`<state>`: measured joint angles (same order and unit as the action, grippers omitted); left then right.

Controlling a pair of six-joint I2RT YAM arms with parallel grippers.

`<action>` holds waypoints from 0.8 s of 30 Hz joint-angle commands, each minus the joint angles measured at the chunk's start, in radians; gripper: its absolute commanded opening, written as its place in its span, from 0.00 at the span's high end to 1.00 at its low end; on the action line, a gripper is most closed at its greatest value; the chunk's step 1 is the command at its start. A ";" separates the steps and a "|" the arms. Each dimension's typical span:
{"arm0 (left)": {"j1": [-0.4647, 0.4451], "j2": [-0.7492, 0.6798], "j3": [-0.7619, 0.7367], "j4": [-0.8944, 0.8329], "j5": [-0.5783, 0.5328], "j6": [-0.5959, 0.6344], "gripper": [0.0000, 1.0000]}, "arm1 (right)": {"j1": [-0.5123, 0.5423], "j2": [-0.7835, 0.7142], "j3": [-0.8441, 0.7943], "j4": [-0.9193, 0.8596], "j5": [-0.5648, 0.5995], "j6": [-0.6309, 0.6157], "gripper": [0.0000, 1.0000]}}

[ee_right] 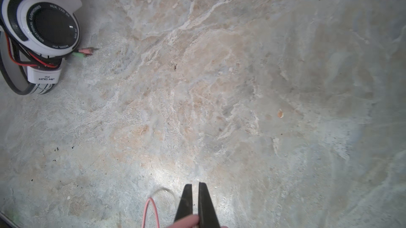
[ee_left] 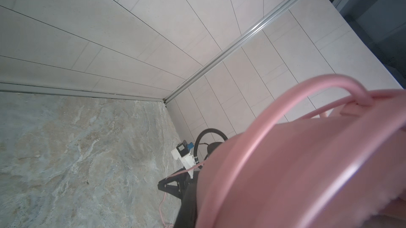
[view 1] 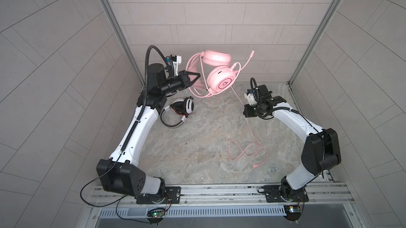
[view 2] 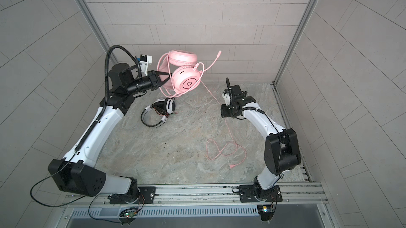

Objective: Wrap the headphones

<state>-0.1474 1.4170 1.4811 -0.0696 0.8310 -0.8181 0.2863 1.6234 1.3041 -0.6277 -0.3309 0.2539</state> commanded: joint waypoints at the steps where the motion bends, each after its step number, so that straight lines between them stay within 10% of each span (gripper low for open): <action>1: 0.029 -0.003 0.087 0.049 -0.137 -0.037 1.00 | 0.044 0.002 -0.037 -0.016 0.018 0.012 1.00; 24: 0.028 0.172 0.199 -0.231 -0.762 0.158 1.00 | 0.412 -0.490 -0.148 -0.009 0.198 0.069 1.00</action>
<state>-0.1246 1.5780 1.6325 -0.3420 0.1562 -0.6525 0.6754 1.1629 1.1332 -0.5987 -0.1757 0.2996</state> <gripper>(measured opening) 0.083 0.048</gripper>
